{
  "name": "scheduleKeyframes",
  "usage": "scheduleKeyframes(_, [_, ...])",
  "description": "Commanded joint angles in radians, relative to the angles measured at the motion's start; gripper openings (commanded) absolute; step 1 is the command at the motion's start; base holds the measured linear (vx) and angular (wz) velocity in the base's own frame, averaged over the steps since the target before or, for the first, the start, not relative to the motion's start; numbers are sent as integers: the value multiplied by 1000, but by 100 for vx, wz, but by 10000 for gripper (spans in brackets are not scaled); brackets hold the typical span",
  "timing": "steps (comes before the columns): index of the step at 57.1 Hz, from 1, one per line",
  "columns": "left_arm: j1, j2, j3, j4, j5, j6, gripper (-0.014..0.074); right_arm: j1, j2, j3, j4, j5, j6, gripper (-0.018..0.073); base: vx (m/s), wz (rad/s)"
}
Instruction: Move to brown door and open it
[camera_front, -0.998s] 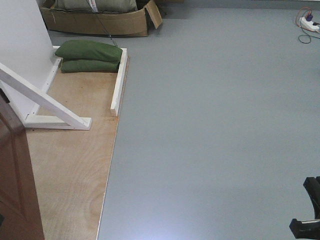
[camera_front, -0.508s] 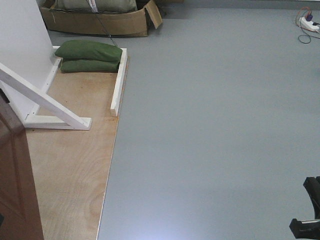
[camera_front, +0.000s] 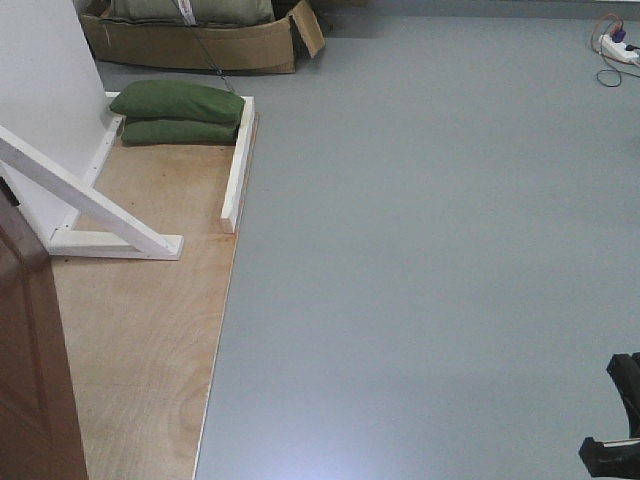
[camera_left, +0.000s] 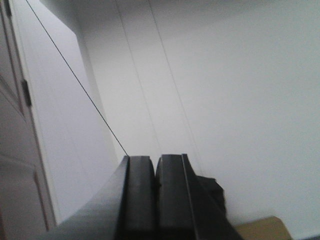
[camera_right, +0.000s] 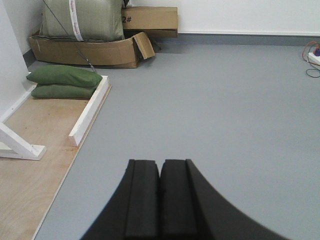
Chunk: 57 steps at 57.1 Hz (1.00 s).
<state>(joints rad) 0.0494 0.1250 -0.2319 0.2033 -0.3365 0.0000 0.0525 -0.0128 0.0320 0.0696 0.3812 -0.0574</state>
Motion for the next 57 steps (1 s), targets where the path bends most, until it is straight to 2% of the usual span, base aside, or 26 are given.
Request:
scheduleKeyframes(1, [27, 45, -123, -5, -74, 57, -6, 1, -6, 3, -4, -83, -8, 0, 0, 0])
scheduleKeyframes(8, [46, 50, -228, -5, -49, 163, -6, 1, -6, 3, -4, -82, -8, 0, 0, 0])
scheduleKeyframes(14, [57, 50, -282, -17, -45, 345, -6, 1, -6, 3, -4, -82, -8, 0, 0, 0])
scheduleKeyframes(18, [65, 50, -306, -80, -39, 490, -6, 1, -6, 3, -4, -82, -8, 0, 0, 0])
scheduleKeyframes(23, [73, 50, -316, -292, -58, 716, -6, 1, -6, 3, -4, -82, -8, 0, 0, 0])
scheduleKeyframes(27, [74, 50, -316, -559, -110, 912, -6, 1, -6, 3, -4, -82, -8, 0, 0, 0])
scheduleKeyframes(30, [74, 50, -316, -739, -167, 1011, -6, 1, -6, 3, -4, -82, -8, 0, 0, 0])
scheduleKeyframes(32, [74, 50, -316, -887, -235, 1064, -6, 1, -6, 3, -4, -77, -8, 0, 0, 0])
scheduleKeyframes(33, [74, 50, -316, -932, -262, 1087, -6, 1, -6, 3, -4, -76, -8, 0, 0, 0])
scheduleKeyframes(36, [74, 50, -316, -1090, -389, 1123, -6, 1, -6, 3, -4, -77, -8, 0, 0, 0])
scheduleKeyframes(39, [74, 50, -316, -1210, -527, 1133, -6, 1, -6, 3, -4, -77, -8, 0, 0, 0])
scheduleKeyframes(45, [74, 50, -316, -1367, -764, 1134, -6, 1, -6, 3, -4, -77, -8, 0, 0, 0])
scheduleKeyframes(50, [74, 50, -316, -1432, -905, 1142, -6, 1, -6, 3, -4, -77, -8, 0, 0, 0])
scheduleKeyframes(57, [73, 60, -316, -1446, -992, 1158, -6, 1, -6, 3, -4, -77, -8, 0, 0, 0])
